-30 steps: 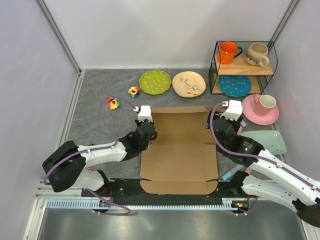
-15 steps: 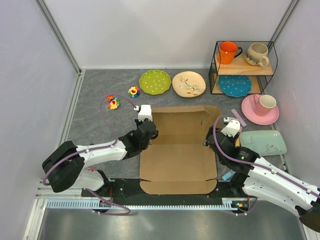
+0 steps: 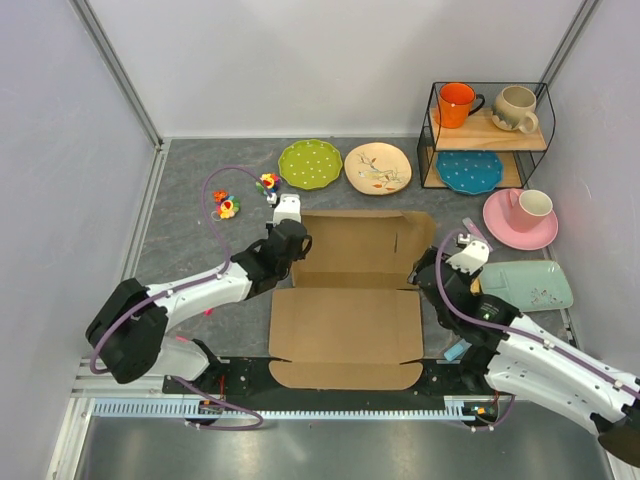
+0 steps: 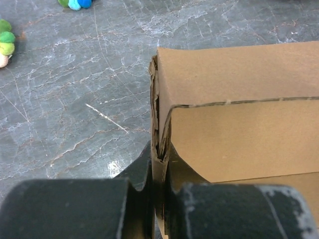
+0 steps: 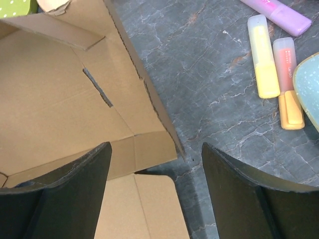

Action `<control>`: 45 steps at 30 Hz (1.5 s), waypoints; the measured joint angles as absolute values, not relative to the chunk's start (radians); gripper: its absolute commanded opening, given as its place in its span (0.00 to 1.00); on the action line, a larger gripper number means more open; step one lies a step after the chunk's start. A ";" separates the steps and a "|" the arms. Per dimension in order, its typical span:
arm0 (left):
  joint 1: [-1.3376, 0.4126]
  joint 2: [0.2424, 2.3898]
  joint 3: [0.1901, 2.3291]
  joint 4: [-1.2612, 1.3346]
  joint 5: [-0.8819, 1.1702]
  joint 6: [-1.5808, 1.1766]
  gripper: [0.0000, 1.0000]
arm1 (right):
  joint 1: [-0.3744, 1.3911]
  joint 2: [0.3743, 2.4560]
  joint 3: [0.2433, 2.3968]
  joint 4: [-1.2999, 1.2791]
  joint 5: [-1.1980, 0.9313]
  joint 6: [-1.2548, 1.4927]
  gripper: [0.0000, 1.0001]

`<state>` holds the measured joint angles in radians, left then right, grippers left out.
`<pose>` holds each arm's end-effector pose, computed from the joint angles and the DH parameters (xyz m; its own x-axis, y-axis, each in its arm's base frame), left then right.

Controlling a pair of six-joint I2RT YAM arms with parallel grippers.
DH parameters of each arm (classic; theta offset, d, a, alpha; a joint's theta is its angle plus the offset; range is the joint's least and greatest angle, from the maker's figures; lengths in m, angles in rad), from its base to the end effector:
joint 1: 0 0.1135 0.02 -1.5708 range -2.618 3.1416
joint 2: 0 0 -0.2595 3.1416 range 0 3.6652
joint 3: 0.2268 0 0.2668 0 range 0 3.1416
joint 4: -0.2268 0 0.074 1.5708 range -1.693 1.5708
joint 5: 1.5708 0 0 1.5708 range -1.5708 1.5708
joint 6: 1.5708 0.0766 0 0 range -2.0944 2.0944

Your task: Fold the paper box

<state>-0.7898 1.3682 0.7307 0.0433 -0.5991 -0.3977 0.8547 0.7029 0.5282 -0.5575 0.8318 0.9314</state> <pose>0.2603 -0.2012 0.1843 -0.4631 0.0129 -0.8862 0.0849 0.9959 -0.0299 0.1621 0.1000 0.2112 -0.3800 0.3867 -0.8403 0.2643 0.9160 0.3019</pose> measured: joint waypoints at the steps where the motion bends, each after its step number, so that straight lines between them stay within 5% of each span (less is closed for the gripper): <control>1: -0.778 1.374 0.744 0.025 -0.575 -0.397 0.02 | 0.851 0.710 0.528 -0.550 0.834 0.931 0.77; 6: -0.758 1.376 0.757 0.000 -0.524 -0.397 0.02 | 0.787 0.763 0.528 -0.467 0.824 0.897 0.61; 10: -0.759 1.366 0.756 -0.017 -0.519 -0.397 0.02 | 0.677 0.838 0.526 -0.372 0.773 0.850 0.38; 13: -0.759 1.354 0.748 -0.023 -0.521 -0.396 0.02 | 0.537 0.936 0.514 -0.303 0.680 0.825 0.34; 16: -0.759 1.345 0.741 -0.027 -0.521 -0.395 0.02 | 0.414 1.002 0.502 -0.223 0.572 0.807 0.36; 22: -0.759 1.322 0.722 -0.033 -0.538 -0.402 0.02 | 0.342 0.952 0.484 -0.201 0.458 0.773 0.78; 25: -0.759 1.310 0.710 -0.035 -0.559 -0.422 0.02 | 0.338 0.843 0.477 -0.234 0.421 0.759 0.86; 37: -0.759 1.293 0.688 -0.032 -0.616 -0.486 0.02 | 0.437 0.582 0.434 -0.369 0.202 0.743 0.71; 45: -0.761 1.299 0.686 -0.021 -0.626 -0.487 0.02 | 0.507 0.706 0.396 -0.349 0.158 0.745 0.66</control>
<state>-0.7609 1.2987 0.6857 -0.0208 -0.6262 -0.4870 0.5072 0.7059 0.3962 -0.3489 0.1581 0.7452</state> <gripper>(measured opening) 0.078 0.664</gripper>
